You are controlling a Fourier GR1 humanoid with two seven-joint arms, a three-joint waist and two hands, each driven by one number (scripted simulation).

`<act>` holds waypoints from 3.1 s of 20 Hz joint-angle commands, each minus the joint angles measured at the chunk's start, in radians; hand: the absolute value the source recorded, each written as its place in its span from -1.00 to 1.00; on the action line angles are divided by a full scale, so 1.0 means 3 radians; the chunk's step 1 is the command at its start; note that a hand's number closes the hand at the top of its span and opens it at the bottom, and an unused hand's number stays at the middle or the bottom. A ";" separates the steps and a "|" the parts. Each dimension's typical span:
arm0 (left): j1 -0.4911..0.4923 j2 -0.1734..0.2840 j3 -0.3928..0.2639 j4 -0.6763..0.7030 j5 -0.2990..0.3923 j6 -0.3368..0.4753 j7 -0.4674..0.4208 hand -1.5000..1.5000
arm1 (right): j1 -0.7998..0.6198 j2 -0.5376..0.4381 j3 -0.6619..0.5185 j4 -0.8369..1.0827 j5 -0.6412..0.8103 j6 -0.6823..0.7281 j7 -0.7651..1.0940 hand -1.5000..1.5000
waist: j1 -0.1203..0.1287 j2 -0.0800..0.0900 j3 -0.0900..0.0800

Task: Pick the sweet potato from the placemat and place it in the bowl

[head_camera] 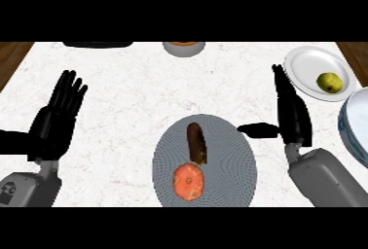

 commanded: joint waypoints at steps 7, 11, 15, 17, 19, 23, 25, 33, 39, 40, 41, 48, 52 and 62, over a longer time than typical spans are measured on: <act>0.0010 0.0108 0.0074 -0.0097 0.0210 -0.0285 0.0121 0.00 | -0.1096 0.0365 0.0532 0.0602 0.1303 0.1183 0.1954 -1.00 | 0.0135 0.0002 0.0012; -0.0006 0.0033 -0.0007 -0.0078 0.0199 -0.0313 0.0098 0.00 | -0.1165 0.0613 0.0560 0.0976 0.0794 0.2173 0.2312 -1.00 | 0.0176 0.0039 0.0008; 0.0046 0.0067 0.0050 -0.0038 0.0219 -0.0346 0.0068 0.00 | -0.1297 0.0995 0.0400 0.1246 0.0353 0.2812 0.2755 -1.00 | 0.0184 0.0029 0.0008; -0.0062 0.0078 0.0084 0.0010 0.0218 -0.0329 0.0101 0.00 | -0.1525 0.1216 0.0332 0.1390 0.0242 0.2990 0.2953 -1.00 | 0.0134 0.0032 0.0016; -0.0022 0.0089 0.0062 -0.0028 0.0232 -0.0381 0.0115 0.00 | -0.1792 0.1351 0.0230 0.1592 0.0141 0.3037 0.3103 -1.00 | 0.0174 0.0032 0.0021; 0.0024 0.0073 0.0111 0.0020 0.0259 -0.0409 0.0066 0.00 | -0.2039 0.1362 0.0238 0.1863 -0.0028 0.2966 0.3323 -1.00 | 0.0149 0.0024 0.0023; -0.0038 0.0052 0.0059 0.0000 0.0181 -0.0331 0.0121 0.00 | -0.2152 0.1364 0.0301 0.2002 -0.0156 0.2844 0.3326 -1.00 | 0.0169 0.0037 0.0030; -0.0088 0.0060 0.0195 0.0126 0.0246 -0.0395 0.0116 0.00 | -0.2192 0.1368 0.0599 0.2121 -0.0562 0.2579 0.3331 -1.00 | 0.0066 0.0005 0.0032; 0.0104 0.0093 0.0251 0.0056 0.0244 -0.0451 0.0062 0.00 | -0.2137 0.1368 0.1037 0.2049 -0.0497 0.2348 0.3333 -1.00 | 0.0046 -0.0003 0.0034; 0.0108 0.0050 0.0199 0.0019 0.0227 -0.0473 0.0041 0.00 | -0.2179 0.1368 0.1116 0.2048 -0.0510 0.2280 0.3333 -1.00 | 0.0073 0.0008 0.0034; 0.0041 0.0041 0.0160 -0.0015 0.0175 -0.0406 0.0111 0.00 | -0.2111 0.1368 0.1176 0.2027 -0.0480 0.2230 0.3333 -1.00 | 0.0054 0.0012 0.0037; 0.0128 0.0055 0.0294 -0.0092 0.0206 -0.0405 0.0129 0.00 | -0.2039 0.1368 0.1268 0.1946 -0.0396 0.2207 0.3259 -1.00 | 0.0000 0.0013 0.0038; 0.0164 0.0033 0.0318 -0.0090 0.0213 -0.0414 0.0155 0.00 | -0.1814 0.1368 0.1344 0.1841 -0.0369 0.2191 0.3239 -1.00 | -0.0041 0.0006 0.0038; 0.0160 -0.0049 0.0271 -0.0037 0.0122 -0.0511 0.0068 0.00 | -0.1766 0.1368 0.1489 0.2234 -0.0567 0.2057 0.3146 -1.00 | 0.0048 0.0035 0.0037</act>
